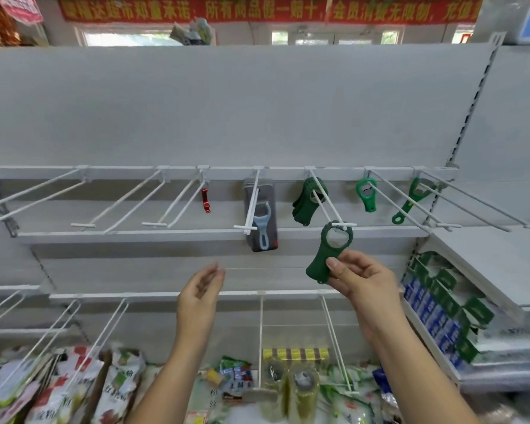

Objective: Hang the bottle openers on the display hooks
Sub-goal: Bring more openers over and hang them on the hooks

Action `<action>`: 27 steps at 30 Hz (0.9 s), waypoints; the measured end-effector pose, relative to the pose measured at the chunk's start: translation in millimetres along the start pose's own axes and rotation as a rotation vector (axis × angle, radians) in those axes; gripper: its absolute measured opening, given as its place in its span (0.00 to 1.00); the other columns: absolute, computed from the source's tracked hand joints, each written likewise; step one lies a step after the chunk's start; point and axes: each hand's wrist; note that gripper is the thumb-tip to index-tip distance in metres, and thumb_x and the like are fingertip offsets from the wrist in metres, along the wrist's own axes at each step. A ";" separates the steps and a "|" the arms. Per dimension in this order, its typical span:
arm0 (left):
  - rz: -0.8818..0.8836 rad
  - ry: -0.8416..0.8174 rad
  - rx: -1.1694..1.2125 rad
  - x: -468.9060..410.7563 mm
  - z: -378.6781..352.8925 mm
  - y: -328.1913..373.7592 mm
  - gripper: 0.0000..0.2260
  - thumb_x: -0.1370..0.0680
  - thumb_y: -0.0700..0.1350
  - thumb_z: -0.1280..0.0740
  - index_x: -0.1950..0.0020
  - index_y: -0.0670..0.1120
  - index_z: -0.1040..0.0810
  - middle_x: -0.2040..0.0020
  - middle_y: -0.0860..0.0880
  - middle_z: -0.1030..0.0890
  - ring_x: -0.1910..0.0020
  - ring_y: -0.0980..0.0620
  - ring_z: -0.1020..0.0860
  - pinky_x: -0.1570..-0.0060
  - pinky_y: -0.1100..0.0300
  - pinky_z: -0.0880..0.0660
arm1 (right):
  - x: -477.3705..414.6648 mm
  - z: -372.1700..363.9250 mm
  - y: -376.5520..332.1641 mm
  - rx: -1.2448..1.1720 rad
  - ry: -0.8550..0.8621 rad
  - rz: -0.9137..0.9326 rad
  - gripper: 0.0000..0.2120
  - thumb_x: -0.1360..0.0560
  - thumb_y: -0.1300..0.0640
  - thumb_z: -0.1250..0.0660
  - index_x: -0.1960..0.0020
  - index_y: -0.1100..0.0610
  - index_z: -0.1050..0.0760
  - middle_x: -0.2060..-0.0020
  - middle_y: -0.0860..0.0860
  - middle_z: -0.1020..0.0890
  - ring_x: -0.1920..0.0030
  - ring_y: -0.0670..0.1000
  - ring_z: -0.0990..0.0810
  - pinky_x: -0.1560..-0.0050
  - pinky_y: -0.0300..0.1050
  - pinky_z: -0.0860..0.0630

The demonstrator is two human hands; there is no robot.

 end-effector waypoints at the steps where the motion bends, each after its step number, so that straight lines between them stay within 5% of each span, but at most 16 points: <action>1: -0.001 -0.002 0.006 3.1 1.8 1.2 0.11 0.22 0.49 0.29 0.40 0.54 0.19 0.43 0.53 0.16 0.41 0.54 0.20 0.37 0.54 0.25 | -0.6 -0.8 0.3 0.002 0.001 0.008 0.11 0.27 0.68 0.28 0.45 0.65 0.21 0.54 0.60 0.13 0.50 0.60 0.14 0.46 0.54 0.17; 6: -0.016 -0.016 0.033 17.5 4.5 10.2 0.10 0.22 0.46 0.30 0.42 0.52 0.18 0.45 0.50 0.15 0.41 0.52 0.18 0.35 0.50 0.25 | -0.9 -1.7 4.2 -0.022 0.018 0.058 0.08 0.26 0.67 0.30 0.46 0.63 0.20 0.54 0.60 0.13 0.51 0.58 0.13 0.50 0.50 0.16; 16: -0.016 -0.093 0.010 32.2 -2.4 14.9 0.10 0.20 0.42 0.33 0.40 0.50 0.19 0.48 0.53 0.14 0.44 0.55 0.17 0.41 0.58 0.24 | -34.7 -3.3 13.9 0.007 0.081 0.006 0.07 0.25 0.65 0.28 0.48 0.65 0.20 0.54 0.61 0.14 0.51 0.59 0.14 0.49 0.50 0.17; 22: -0.036 -0.152 0.009 34.3 -2.6 13.0 0.08 0.25 0.43 0.28 0.46 0.50 0.16 0.49 0.47 0.15 0.46 0.49 0.18 0.44 0.55 0.22 | -88.7 -21.6 22.1 -0.009 0.046 0.002 0.04 0.24 0.66 0.30 0.56 0.59 0.22 0.56 0.58 0.16 0.48 0.62 0.16 0.46 0.53 0.18; 27: -0.016 -0.164 0.001 34.5 9.1 8.5 0.10 0.24 0.38 0.29 0.44 0.48 0.17 0.48 0.47 0.14 0.46 0.50 0.17 0.41 0.53 0.22 | -123.8 -24.9 27.2 0.019 0.071 0.012 0.03 0.25 0.65 0.28 0.53 0.60 0.20 0.51 0.63 0.16 0.45 0.63 0.16 0.43 0.57 0.19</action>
Point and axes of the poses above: each hand's wrist, its own x-axis away from the middle knuckle, its own z-axis out of the back of the hand, y = z × x
